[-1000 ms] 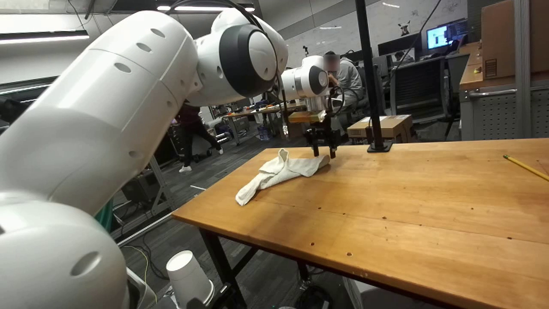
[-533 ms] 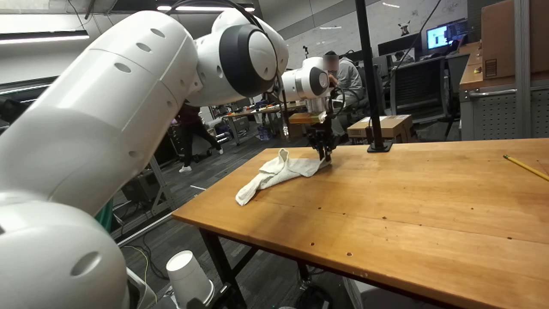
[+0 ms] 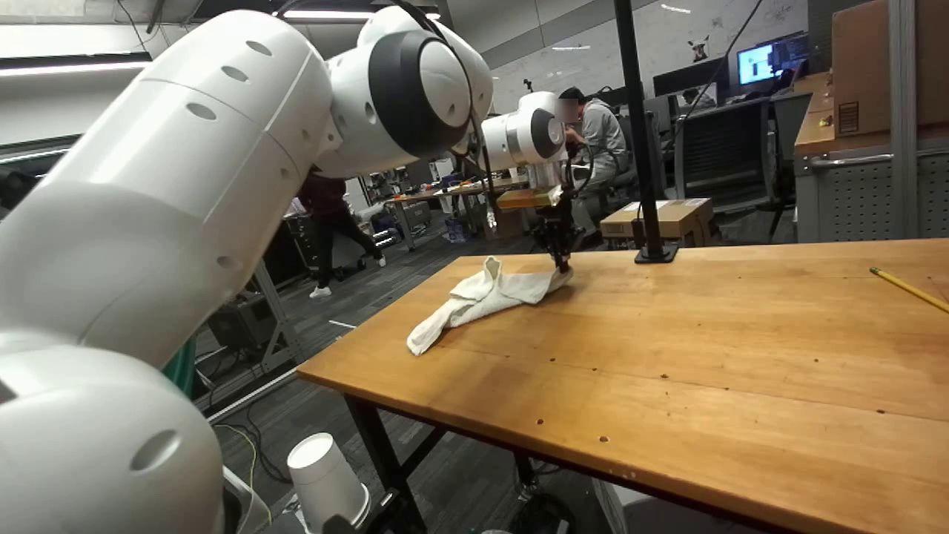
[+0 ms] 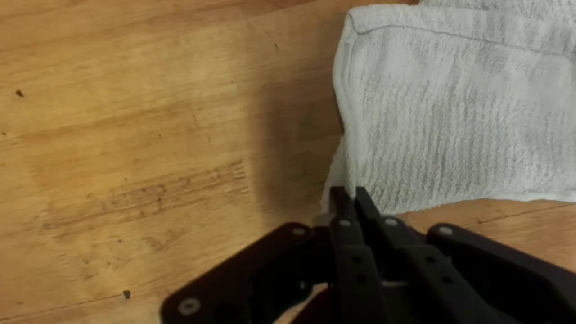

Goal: Fold up the cloth

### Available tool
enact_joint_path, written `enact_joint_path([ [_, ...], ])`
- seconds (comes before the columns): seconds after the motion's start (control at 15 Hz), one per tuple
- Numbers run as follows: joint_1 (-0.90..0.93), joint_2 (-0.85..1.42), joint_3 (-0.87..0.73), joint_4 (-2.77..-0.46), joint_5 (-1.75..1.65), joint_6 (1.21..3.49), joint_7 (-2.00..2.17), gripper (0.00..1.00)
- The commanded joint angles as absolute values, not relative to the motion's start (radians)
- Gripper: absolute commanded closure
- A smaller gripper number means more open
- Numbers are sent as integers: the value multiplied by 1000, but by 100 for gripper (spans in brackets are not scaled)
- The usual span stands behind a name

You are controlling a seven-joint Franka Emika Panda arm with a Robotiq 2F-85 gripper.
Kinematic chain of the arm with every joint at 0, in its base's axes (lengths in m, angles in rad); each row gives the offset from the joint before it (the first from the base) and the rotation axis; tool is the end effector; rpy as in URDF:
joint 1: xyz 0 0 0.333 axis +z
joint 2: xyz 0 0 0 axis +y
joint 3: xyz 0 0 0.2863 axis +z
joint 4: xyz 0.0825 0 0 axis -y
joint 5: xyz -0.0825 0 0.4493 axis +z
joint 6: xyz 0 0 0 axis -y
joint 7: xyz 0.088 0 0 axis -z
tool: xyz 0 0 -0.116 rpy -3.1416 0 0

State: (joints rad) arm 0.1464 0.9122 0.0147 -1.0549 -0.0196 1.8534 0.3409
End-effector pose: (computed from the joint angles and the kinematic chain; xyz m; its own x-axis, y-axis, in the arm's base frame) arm 0.7880 0.1230 0.2205 0.9783 -0.1787 -0.1047 -0.1749 -0.9836 0.0440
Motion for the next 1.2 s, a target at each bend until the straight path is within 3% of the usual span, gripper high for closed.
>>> enact_joint_path([
  [0.0, 196, 797, -11, -1151, -48, 1843, 368, 98],
  [0.33, 269, 680, -11, -1196, -95, 1797, 419, 98],
  [1.13, 370, 391, 41, -1558, -114, 1831, 625, 98],
])
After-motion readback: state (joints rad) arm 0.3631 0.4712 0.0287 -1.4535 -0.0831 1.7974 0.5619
